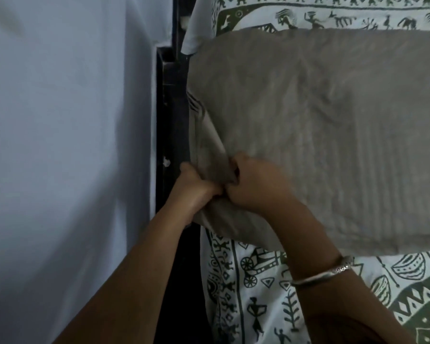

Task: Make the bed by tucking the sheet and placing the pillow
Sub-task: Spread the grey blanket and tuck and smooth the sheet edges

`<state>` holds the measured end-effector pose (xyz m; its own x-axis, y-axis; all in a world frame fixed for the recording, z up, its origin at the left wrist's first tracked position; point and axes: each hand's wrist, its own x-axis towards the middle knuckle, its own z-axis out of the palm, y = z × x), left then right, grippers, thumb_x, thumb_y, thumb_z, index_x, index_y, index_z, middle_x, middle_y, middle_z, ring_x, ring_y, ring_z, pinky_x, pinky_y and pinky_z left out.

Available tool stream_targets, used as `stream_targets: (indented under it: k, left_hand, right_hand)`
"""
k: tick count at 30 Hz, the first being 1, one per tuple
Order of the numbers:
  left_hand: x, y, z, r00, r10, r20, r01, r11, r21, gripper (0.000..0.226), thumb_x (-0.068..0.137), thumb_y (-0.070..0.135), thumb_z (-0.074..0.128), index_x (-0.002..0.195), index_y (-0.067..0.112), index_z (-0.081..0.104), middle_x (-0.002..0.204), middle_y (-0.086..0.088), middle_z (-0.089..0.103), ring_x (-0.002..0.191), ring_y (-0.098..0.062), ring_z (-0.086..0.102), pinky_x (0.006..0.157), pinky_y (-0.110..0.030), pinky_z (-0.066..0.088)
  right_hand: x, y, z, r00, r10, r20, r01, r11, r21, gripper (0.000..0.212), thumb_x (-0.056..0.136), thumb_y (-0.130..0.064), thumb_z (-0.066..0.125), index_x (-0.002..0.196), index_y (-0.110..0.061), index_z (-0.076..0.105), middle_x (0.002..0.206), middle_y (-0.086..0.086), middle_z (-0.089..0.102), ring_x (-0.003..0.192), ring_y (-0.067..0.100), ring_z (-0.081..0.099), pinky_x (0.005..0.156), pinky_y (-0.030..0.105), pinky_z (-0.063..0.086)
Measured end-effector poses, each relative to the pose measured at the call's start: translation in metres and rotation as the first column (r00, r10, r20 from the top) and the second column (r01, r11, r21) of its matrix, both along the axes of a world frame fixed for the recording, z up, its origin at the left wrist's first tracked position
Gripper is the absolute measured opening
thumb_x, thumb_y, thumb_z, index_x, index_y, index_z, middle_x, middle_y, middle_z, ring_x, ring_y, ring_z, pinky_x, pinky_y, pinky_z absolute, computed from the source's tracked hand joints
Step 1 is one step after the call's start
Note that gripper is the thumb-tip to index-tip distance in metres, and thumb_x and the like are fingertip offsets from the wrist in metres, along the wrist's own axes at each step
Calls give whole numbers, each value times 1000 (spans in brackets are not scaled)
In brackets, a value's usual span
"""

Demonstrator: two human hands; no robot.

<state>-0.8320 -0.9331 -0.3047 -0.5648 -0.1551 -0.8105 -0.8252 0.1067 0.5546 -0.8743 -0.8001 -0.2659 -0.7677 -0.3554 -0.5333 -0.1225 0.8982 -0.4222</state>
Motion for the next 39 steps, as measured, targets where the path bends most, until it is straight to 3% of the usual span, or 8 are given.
stream_targets:
  k: [5,10,16,21,25,28,33,39]
  left_hand:
    - [29,-12,-2,995,94,-30,-92,995,49,56,47,19,66,98,31,47,105,-4,63,92,-20,63,75,-38,55]
    - [50,-10,-4,979,172,108,-191,960,206,58,69,13,67,120,23,42,108,-1,62,91,-24,65,60,-43,58]
    - [87,2,1,964,226,141,-263,894,363,19,87,11,58,79,24,69,63,1,63,55,-11,59,53,-25,44]
    - [103,-3,-3,923,379,72,-384,883,269,40,83,1,55,47,20,58,47,1,48,43,-10,42,49,-24,32]
    - [96,6,-5,987,134,84,-119,979,-167,17,83,12,61,68,16,54,64,-4,55,55,-18,50,50,-26,38]
    - [82,18,5,985,-8,-171,-70,892,-447,23,78,11,62,94,16,47,96,-9,56,85,-25,55,70,-35,47]
    - [29,50,34,671,-533,-515,17,706,-708,46,67,15,57,112,5,54,117,-18,52,105,-35,51,85,-40,42]
    - [-35,95,12,326,-937,-128,426,267,-864,61,91,36,37,149,23,21,158,0,12,145,-25,5,113,-53,3]
  right_hand:
    - [28,-9,-5,992,129,8,-129,992,-8,66,80,-44,63,129,-15,31,102,12,62,93,35,62,70,36,45]
    - [64,-14,-5,943,331,32,-331,930,162,101,77,-51,67,150,-23,2,130,12,46,105,32,56,75,38,45]
    - [112,-1,0,868,378,-323,-269,903,335,37,82,-24,49,118,-18,53,102,6,55,87,25,54,67,35,43]
    - [109,2,3,867,263,-423,-287,958,7,20,72,-9,44,76,-11,63,72,8,59,63,29,58,47,26,37]
    - [98,3,-3,877,474,-76,-471,881,55,20,92,-21,47,107,-18,60,104,6,59,94,29,59,65,32,42]
    - [82,11,-4,931,363,-22,-364,931,-40,25,94,-30,46,113,-21,60,110,6,60,101,28,57,80,38,48]
    - [49,60,-3,837,-280,-471,233,960,-157,28,87,-21,58,110,-6,62,111,20,58,98,41,53,79,44,46]
    - [22,93,-24,931,-77,-356,141,977,158,64,97,-41,40,151,-19,16,158,10,12,145,32,8,115,49,9]
